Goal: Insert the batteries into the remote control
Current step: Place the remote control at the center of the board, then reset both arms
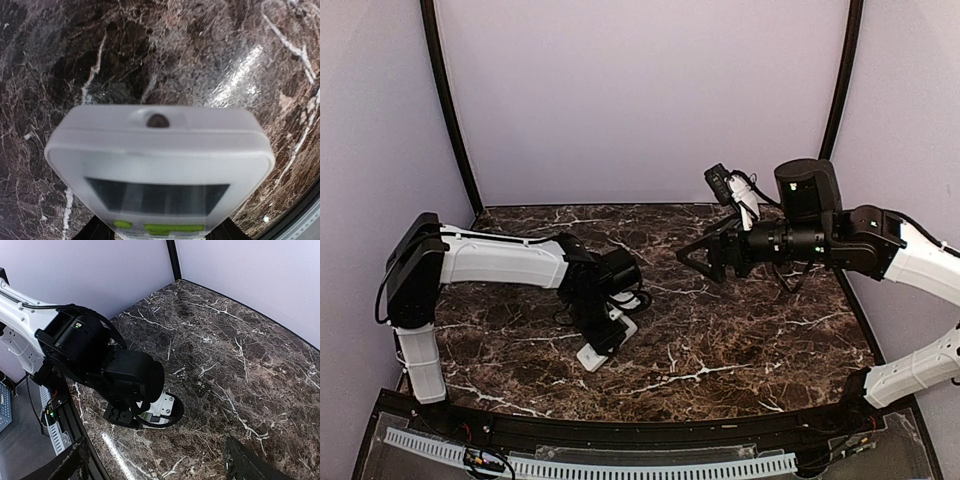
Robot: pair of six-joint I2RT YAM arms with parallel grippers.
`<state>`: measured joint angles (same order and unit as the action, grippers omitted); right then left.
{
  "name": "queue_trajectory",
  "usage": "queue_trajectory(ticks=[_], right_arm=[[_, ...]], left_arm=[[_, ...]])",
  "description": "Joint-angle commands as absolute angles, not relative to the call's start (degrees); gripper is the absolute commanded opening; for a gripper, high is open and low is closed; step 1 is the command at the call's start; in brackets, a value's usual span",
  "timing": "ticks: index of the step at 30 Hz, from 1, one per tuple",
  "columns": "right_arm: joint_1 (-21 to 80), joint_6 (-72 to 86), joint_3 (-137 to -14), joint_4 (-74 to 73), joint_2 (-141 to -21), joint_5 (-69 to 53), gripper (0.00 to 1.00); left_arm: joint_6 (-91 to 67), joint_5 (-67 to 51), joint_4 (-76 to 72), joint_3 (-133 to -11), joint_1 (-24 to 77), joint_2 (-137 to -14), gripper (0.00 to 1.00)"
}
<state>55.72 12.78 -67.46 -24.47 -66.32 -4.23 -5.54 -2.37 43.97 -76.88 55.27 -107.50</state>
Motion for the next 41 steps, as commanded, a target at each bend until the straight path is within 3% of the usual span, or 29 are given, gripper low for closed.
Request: queue_trajectory(ticks=[1, 4, 7, 8, 9, 10, 12, 17, 22, 26, 29, 36, 41], right_arm=[[55.4, 13.7, -66.6, -25.9, -65.8, -3.8, 0.89], [55.5, 14.3, -66.0, -26.4, -66.0, -2.6, 0.89], [55.3, 16.0, -65.6, -28.2, -66.6, -0.3, 0.90], [55.0, 16.8, -65.6, -29.2, -66.9, 1.5, 0.90], [54.5, 17.6, -65.7, -30.3, -67.2, 2.5, 0.91], [53.8, 18.5, -65.8, -31.3, -67.3, 3.3, 0.91], [52.1, 20.3, -65.8, -33.0, -67.5, 5.0, 0.91], [42.8, 24.0, -62.8, -34.0, -65.5, 4.8, 0.94], [28.3, 24.5, -55.0, -28.7, -62.3, -4.1, 0.95], [16.3, 22.8, -47.4, -21.8, -58.8, -5.2, 0.95], [10.3, 21.4, -41.6, -15.4, -55.9, -5.8, 0.96], [9.0, 24.3, -34.8, -8.5, -51.4, 10.7, 0.99], [8.8, 23.6, -32.0, -5.0, -50.9, 11.7, 0.99]], left_arm=[[-2.9, 0.2, 55.8, -83.6, 55.2, -111.5, 0.11], [-2.0, 1.6, 58.5, -85.8, 55.2, -115.4, 0.19], [-1.0, 1.2, 59.1, -86.8, 55.3, -117.3, 0.40], [-0.8, 1.0, 58.8, -86.7, 55.3, -117.4, 0.56], [-0.5, 0.4, 58.6, -86.6, 55.3, -117.3, 0.66], [-0.4, -0.7, 58.1, -86.5, 55.4, -117.2, 0.87], [-0.4, -2.3, 56.7, -86.4, 55.6, -116.3, 0.97], [-0.4, -5.7, 49.3, -84.8, 55.6, -108.4, 0.99], [-2.8, -2.9, 30.3, -75.7, 52.8, -95.2, 0.99], [-12.2, 1.3, 16.2, -64.5, 43.2, -79.6, 0.99], [-23.1, 2.3, 7.7, -53.4, 30.5, -71.0, 0.99], [-30.4, 27.6, 1.8, -38.1, 18.4, -57.6, 0.99], [-29.5, 33.0, 1.1, -35.6, 14.0, -56.6, 0.99]])
